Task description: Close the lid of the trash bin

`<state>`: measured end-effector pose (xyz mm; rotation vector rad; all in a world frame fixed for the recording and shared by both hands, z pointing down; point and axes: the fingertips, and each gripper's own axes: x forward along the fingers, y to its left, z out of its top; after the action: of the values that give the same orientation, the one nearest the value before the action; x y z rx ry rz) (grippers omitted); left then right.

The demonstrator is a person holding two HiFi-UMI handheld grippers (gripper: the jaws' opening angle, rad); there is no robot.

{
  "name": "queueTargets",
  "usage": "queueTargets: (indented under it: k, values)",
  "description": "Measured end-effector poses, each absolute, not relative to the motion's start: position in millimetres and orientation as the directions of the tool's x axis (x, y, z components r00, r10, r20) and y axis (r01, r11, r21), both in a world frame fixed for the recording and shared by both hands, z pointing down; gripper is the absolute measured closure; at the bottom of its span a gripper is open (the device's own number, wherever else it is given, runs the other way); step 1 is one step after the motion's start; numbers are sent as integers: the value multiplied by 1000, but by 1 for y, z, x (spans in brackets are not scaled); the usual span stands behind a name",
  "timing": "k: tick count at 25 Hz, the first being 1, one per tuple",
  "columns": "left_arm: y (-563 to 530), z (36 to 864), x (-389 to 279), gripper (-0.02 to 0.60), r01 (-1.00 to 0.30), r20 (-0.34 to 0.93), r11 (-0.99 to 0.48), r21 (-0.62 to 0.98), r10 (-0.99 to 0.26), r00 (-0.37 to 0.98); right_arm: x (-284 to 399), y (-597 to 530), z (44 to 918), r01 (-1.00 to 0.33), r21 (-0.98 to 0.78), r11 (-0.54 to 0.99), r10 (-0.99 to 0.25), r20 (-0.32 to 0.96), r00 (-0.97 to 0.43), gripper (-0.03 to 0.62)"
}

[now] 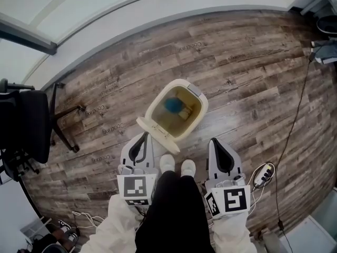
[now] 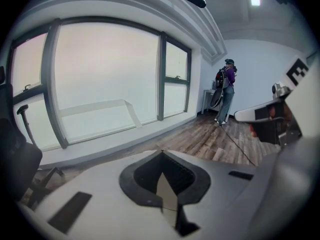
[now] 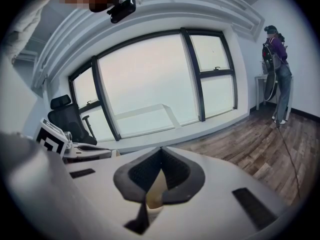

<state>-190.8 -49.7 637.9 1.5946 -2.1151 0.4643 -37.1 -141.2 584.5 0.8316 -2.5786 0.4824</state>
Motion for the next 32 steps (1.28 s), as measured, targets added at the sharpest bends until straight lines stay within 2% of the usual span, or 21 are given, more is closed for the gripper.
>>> queueTargets:
  k: [10, 32]
  values:
    - [-99, 651, -184, 575, -979, 500, 206, -9, -847, -183, -10, -170, 594, -670, -215, 711, -531, 461, -711, 571]
    - [-182, 723, -169, 575, -996, 528, 82, -21, -846, -81, 35, -204, 627, -759, -203, 619, -593, 513, -620, 571]
